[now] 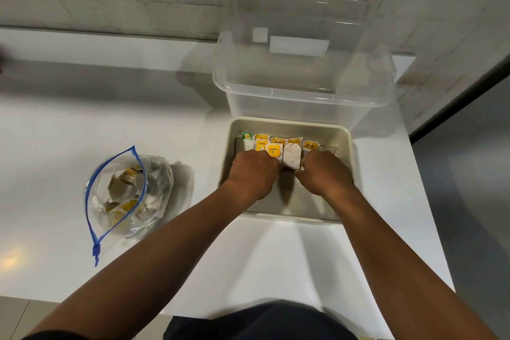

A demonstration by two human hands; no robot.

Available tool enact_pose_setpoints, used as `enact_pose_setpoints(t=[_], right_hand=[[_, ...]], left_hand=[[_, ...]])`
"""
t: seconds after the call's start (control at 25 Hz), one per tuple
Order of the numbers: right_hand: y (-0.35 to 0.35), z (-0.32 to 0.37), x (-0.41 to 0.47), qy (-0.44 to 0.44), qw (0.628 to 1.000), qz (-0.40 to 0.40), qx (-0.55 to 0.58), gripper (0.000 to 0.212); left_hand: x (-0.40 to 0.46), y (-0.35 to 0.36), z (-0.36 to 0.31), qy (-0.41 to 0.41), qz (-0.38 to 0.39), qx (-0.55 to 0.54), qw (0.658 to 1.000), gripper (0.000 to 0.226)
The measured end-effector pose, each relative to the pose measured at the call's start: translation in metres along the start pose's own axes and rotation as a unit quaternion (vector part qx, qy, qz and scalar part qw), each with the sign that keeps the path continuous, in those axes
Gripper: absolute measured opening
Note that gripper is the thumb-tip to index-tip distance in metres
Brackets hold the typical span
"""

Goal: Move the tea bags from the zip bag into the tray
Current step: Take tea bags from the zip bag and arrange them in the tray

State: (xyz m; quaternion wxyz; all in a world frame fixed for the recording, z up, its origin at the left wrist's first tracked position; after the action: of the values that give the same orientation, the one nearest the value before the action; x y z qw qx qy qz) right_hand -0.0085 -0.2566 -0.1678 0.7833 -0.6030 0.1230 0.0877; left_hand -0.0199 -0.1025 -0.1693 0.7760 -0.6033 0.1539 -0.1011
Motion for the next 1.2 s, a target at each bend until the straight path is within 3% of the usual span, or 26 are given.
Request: enact_pose_setpoints(t=[0.4, 0.88, 1.0, 1.2], right_hand=[[-0.004, 0.002, -0.007, -0.020, 1.000, 0.015, 0.000, 0.032], [-0.009, 0.002, -0.012, 0.002, 1.000, 0.014, 0.011, 0.030], [-0.020, 0.005, -0.019, 0.009, 1.000, -0.015, 0.005, 0.023], [-0.052, 0.056, -0.047, -0.070, 0.994, -0.080, 0.024, 0.028]], left_hand=[[-0.010, -0.006, 0.000, -0.042, 0.017, -0.014, 0.999, 0.022], [-0.013, -0.017, 0.002, -0.051, 0.006, -0.034, 0.998, 0.030], [-0.025, -0.032, 0.006, -0.062, -0.005, -0.063, 0.996, 0.030], [-0.065, -0.067, 0.037, -0.128, -0.049, -0.156, 0.978, 0.030]])
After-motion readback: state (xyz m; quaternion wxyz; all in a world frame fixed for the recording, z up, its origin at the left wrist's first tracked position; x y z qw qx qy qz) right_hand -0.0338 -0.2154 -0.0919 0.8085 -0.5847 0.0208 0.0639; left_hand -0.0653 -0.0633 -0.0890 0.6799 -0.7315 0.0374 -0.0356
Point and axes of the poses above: each hand's wrist, its own x-axis towards the middle knuckle, its own y-axis out of the palm, z = x × y, the point moved 1 cm from there along x, towards the middle knuckle, and after that the axes turned 3 degrees about x, right-handed, at the moved point
